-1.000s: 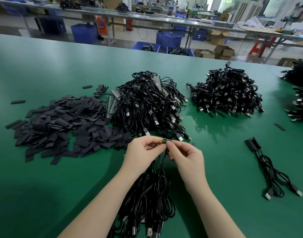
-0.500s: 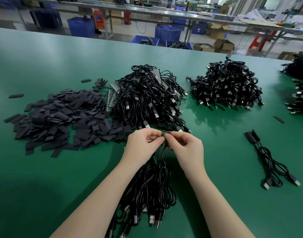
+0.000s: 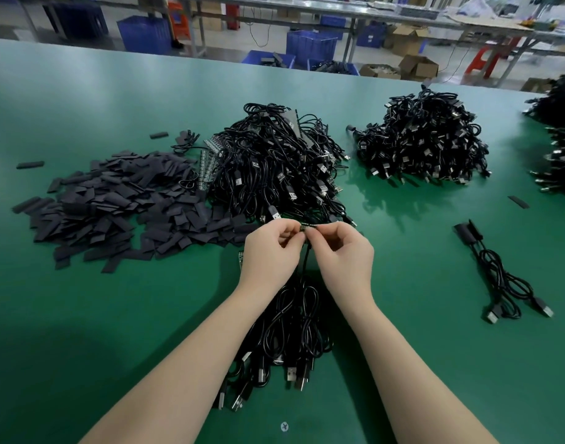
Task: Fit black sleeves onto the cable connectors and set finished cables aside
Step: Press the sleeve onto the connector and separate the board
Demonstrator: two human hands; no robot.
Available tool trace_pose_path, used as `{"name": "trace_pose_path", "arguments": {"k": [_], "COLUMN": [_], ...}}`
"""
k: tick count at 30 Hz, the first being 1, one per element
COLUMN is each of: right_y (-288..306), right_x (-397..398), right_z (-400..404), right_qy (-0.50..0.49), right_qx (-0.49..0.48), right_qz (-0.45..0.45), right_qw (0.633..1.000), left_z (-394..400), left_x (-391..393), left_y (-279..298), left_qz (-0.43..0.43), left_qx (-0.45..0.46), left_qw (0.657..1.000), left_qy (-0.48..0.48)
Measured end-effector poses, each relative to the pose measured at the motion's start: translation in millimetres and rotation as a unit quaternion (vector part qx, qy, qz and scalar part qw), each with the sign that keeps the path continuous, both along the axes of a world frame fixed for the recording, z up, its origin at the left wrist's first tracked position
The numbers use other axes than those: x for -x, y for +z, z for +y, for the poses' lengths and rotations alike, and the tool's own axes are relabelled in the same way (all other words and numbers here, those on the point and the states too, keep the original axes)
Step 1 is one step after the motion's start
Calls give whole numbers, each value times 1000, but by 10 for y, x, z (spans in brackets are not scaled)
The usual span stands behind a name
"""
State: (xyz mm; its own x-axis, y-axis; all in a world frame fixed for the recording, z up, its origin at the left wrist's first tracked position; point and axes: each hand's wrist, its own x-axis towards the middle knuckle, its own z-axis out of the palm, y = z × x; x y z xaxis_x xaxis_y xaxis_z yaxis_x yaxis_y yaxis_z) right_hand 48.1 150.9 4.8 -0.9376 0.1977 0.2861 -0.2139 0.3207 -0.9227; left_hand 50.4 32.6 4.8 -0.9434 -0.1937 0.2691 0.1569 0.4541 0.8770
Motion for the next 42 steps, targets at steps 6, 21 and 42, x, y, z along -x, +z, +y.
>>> {"name": "trace_pose_path", "arguments": {"k": [6,21,42], "right_y": [-34,-104,-76], "right_x": [-25,33,40], "right_z": [-46,-15,63], "right_qy": [-19,4,26], "right_qx": [-16,48,61], "right_qz": [26,-7,-19], "right_qw": [999,999,998], "left_z": [14,-22,-4], "left_x": [9,32,54], "left_y": [0,-26,-78], "left_qz": [-13,-39,-27], "left_qx": [-16,-38,-39], "left_qw": [1000,998,998], "left_qy": [8,-31,-38]}}
